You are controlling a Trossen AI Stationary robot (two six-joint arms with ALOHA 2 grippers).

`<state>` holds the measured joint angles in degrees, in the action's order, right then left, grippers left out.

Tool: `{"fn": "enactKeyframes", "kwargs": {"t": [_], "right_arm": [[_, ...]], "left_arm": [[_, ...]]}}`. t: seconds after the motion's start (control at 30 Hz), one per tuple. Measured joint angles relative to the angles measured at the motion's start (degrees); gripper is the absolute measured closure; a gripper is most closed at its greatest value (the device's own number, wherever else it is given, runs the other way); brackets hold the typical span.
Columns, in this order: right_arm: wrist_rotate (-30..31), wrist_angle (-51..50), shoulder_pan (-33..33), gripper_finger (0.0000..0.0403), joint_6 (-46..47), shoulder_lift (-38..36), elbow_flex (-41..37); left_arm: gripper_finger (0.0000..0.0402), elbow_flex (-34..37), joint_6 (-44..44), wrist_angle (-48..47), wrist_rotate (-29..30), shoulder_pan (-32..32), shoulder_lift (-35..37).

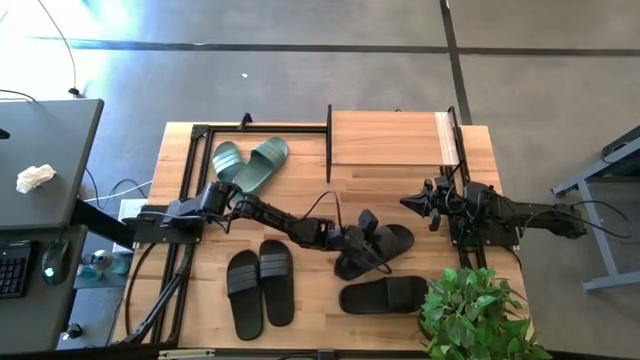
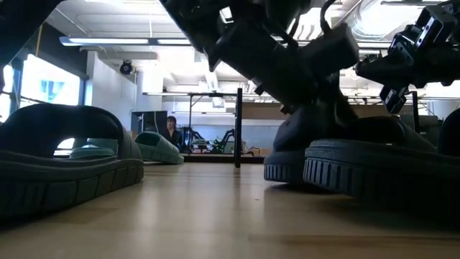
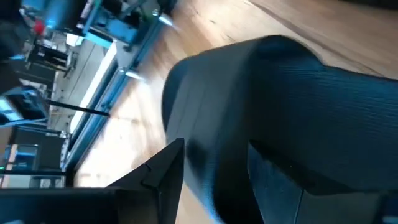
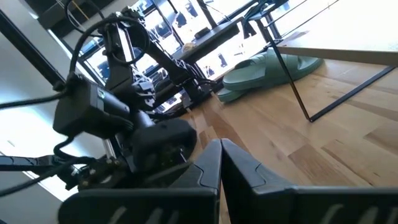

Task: Pick and place slides into the shelf
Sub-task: Put the black slipper on the shelf

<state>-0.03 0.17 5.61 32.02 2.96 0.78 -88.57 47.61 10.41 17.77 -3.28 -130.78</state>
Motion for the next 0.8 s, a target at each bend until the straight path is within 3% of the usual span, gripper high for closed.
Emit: {"fn": "enactKeyframes", "kwargs": {"t": [0.27,0.53,0.7,0.8], "right_arm": [[0.0,0.0,0.0,0.0402,0.0,0.0,0.0],[0.0,0.0,0.0,0.0402,0.1,0.0,0.0],[0.0,0.0,0.0,0.0402,0.1,0.0,0.0],[0.0,0.0,0.0,0.0402,0.1,0.0,0.0]], "left_arm": [[0.0262,0.0,-1.1,2.3,1.9,0.3,-0.6],[0.0388,0.0,-2.4,2.2,2.1,0.3,-0.6],[0.0377,0.0,-6.1,2.2,2.3,0.0,-0.4],[0.0392,-0.2,-6.0,1.3,5.1,-0.6,-0.1]]}}
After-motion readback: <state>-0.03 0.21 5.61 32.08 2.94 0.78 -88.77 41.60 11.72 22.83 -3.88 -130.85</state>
